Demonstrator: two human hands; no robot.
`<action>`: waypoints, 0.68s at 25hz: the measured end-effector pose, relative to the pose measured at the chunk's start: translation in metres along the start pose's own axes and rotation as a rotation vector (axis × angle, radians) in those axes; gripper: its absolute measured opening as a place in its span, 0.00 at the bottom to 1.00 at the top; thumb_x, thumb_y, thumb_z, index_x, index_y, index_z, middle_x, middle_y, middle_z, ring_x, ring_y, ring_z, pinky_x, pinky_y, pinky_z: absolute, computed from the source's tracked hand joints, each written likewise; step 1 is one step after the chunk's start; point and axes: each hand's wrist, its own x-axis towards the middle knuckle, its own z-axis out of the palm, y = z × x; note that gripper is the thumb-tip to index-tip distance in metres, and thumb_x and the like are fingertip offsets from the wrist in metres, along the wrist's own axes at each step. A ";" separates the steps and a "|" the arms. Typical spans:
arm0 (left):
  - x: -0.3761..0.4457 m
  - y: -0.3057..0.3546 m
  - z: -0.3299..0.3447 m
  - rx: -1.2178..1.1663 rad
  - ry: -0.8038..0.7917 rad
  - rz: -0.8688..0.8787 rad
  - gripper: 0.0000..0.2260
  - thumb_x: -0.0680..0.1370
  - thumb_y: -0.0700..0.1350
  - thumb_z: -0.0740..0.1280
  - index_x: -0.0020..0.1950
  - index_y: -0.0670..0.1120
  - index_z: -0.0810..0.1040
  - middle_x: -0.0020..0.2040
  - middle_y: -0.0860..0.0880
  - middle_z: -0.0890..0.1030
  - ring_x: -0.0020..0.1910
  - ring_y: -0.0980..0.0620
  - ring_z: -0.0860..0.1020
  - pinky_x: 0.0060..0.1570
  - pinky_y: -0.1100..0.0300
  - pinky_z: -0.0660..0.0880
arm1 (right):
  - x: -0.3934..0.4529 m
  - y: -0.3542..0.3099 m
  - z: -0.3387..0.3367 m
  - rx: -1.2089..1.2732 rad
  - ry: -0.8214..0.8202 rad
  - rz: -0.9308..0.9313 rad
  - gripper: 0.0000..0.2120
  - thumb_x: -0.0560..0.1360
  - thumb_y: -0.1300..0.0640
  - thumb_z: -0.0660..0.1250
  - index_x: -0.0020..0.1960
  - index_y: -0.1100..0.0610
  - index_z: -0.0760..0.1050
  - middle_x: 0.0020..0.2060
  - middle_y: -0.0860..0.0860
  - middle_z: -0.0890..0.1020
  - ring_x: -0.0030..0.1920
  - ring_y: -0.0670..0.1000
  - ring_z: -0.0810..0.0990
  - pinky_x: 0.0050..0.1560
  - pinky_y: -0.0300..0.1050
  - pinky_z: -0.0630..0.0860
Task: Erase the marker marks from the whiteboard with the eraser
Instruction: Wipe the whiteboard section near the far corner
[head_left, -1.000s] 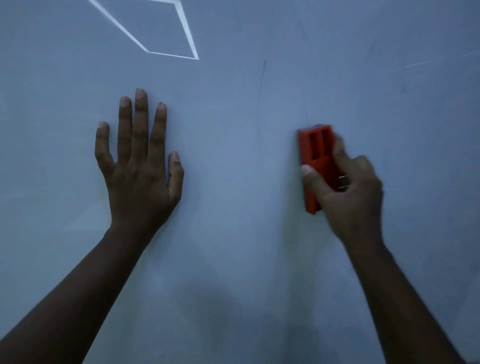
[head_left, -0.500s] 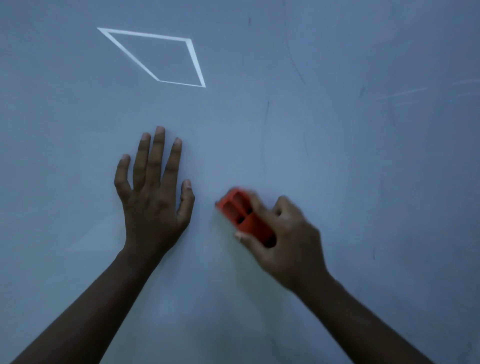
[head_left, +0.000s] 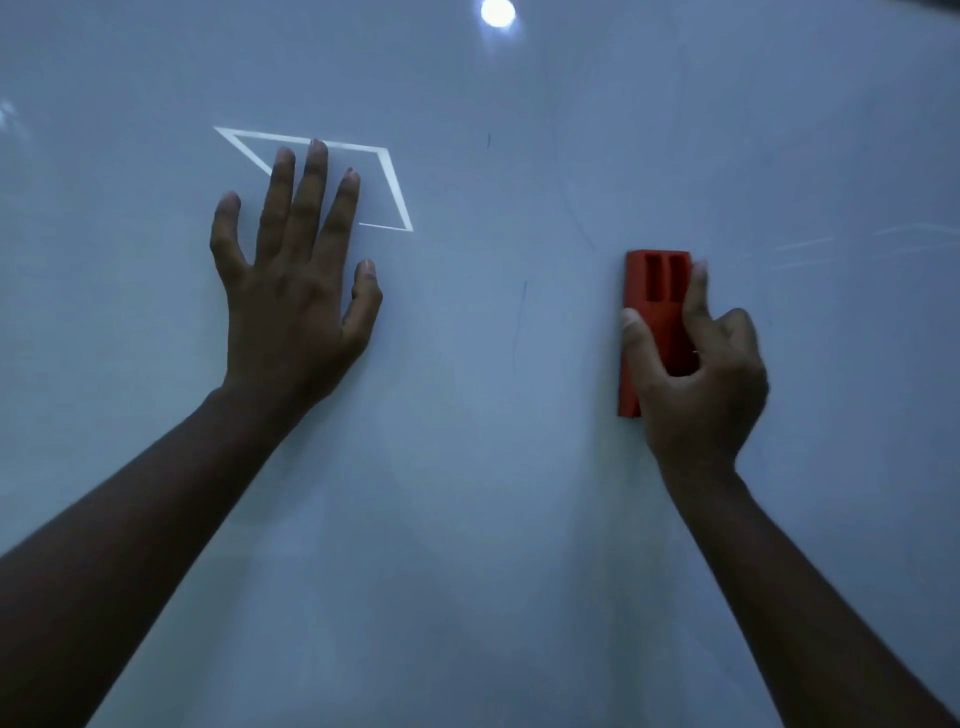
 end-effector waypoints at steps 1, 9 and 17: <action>0.000 0.001 0.002 0.005 0.000 -0.003 0.29 0.87 0.51 0.54 0.87 0.46 0.54 0.88 0.44 0.52 0.87 0.46 0.49 0.82 0.35 0.47 | -0.007 -0.011 0.005 0.014 -0.021 -0.050 0.34 0.77 0.36 0.68 0.79 0.48 0.68 0.41 0.52 0.71 0.38 0.51 0.73 0.39 0.52 0.77; -0.003 0.002 0.004 -0.013 -0.012 0.008 0.29 0.87 0.53 0.52 0.87 0.45 0.52 0.88 0.43 0.51 0.87 0.46 0.49 0.82 0.35 0.45 | -0.084 -0.064 0.026 0.136 -0.289 -0.662 0.33 0.76 0.38 0.72 0.76 0.53 0.74 0.39 0.51 0.72 0.37 0.49 0.69 0.29 0.43 0.68; -0.004 0.000 0.004 -0.019 0.064 0.039 0.28 0.86 0.50 0.55 0.86 0.43 0.58 0.87 0.43 0.55 0.86 0.46 0.54 0.82 0.35 0.48 | 0.030 -0.043 0.020 0.136 -0.154 -0.294 0.34 0.73 0.32 0.68 0.76 0.42 0.72 0.38 0.48 0.70 0.34 0.45 0.69 0.35 0.43 0.68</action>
